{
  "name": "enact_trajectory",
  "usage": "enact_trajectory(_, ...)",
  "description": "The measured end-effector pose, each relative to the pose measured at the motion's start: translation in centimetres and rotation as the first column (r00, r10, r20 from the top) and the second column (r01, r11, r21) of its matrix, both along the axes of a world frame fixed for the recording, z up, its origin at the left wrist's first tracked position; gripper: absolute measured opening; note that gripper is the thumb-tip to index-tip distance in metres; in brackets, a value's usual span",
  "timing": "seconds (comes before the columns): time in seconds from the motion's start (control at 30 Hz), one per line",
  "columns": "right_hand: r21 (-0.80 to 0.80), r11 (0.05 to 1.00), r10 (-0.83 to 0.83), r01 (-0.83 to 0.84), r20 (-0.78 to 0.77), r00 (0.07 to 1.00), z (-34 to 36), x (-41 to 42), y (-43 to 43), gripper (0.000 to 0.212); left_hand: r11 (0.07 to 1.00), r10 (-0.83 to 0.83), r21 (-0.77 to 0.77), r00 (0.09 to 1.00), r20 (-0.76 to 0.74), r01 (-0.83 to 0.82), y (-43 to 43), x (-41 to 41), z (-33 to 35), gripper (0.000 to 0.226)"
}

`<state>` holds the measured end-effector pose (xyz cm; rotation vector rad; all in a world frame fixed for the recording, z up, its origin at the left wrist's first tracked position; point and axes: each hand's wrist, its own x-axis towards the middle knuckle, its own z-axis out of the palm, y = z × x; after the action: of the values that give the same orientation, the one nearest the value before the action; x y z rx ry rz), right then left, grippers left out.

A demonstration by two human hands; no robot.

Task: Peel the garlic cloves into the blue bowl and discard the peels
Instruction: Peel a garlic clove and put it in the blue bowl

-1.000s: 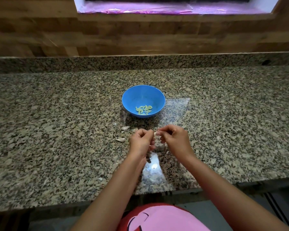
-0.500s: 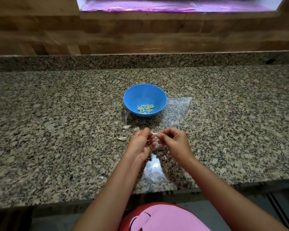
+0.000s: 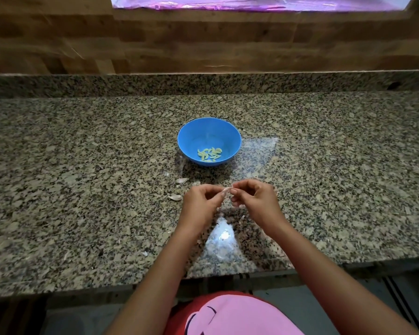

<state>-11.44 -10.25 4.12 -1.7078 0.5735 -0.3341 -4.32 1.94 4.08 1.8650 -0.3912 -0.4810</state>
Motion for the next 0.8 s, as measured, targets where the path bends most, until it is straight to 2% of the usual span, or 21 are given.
enact_trajectory(0.13, -0.125, 0.991, 0.044, -0.045, -0.011, 0.999, 0.1, -0.2, -0.2, 0.018, 0.992, -0.058, 0.125, 0.973, 0.224, 0.031, 0.0, -0.3, 0.5, 0.016)
enact_trajectory(0.2, -0.140, 0.989, 0.052, -0.054, -0.014, 0.999, 0.0, -0.4, -0.3, 0.016, 0.990, -0.045, 0.140, 0.975, 0.219, 0.014, -0.2, -0.4, 0.6, 0.013)
enact_trajectory(0.3, -0.108, 0.993, 0.041, -0.041, -0.009, 0.999, 0.2, -0.4, 0.2, 0.012, 0.998, 0.037, 0.041, 0.999, 0.007, -0.037, -0.7, 0.0, 0.1, 0.006)
enact_trajectory(0.37, -0.203, 0.977, 0.051, -0.057, -0.034, 0.998, 0.3, -0.4, 0.4, 0.015, 0.995, 0.062, -0.070, 0.976, -0.210, -0.078, -0.7, 0.0, 0.0, 0.003)
enact_trajectory(0.4, -0.246, 0.968, 0.047, -0.057, -0.047, 0.998, 0.4, -0.4, 0.4, 0.016, 0.991, 0.059, -0.102, 0.959, -0.277, -0.091, -0.8, -0.1, -0.1, 0.004)
enact_trajectory(0.43, -0.257, 0.966, 0.027, -0.039, -0.051, 0.998, 0.3, -0.3, 0.4, 0.016, 0.992, 0.055, -0.097, 0.959, -0.278, -0.085, -0.8, -0.3, -0.3, 0.005)
enact_trajectory(0.53, -0.227, 0.974, -0.003, -0.007, -0.047, 0.999, 0.1, -0.2, 0.7, 0.012, 0.996, 0.080, 0.043, 0.995, -0.059, -0.077, -0.9, -0.7, -0.2, 0.005)
enact_trajectory(0.6, -0.310, 0.950, 0.018, -0.035, -0.058, 0.998, -0.2, -0.4, 1.1, 0.009, 0.993, 0.098, 0.068, 0.995, -0.010, -0.098, -1.0, -0.7, -0.3, 0.009)
enact_trajectory(0.63, -0.300, 0.954, 0.003, -0.021, -0.060, 0.998, -0.3, -0.4, 1.1, 0.009, 0.993, 0.091, 0.071, 0.996, -0.003, -0.091, -1.1, -0.7, -0.5, 0.010)
enact_trajectory(0.7, -0.159, 0.986, -0.059, 0.047, -0.066, 0.996, -0.4, -0.3, 0.7, 0.009, 0.993, 0.069, 0.089, 0.996, 0.064, -0.075, -1.1, -1.2, -0.3, 0.008)
enact_trajectory(0.8, 0.029, 0.995, -0.088, 0.092, -0.115, 0.989, -0.7, -0.1, 0.7, 0.011, 0.990, 0.036, 0.122, 0.962, 0.271, -0.071, -1.1, -1.8, -0.2, 0.007)
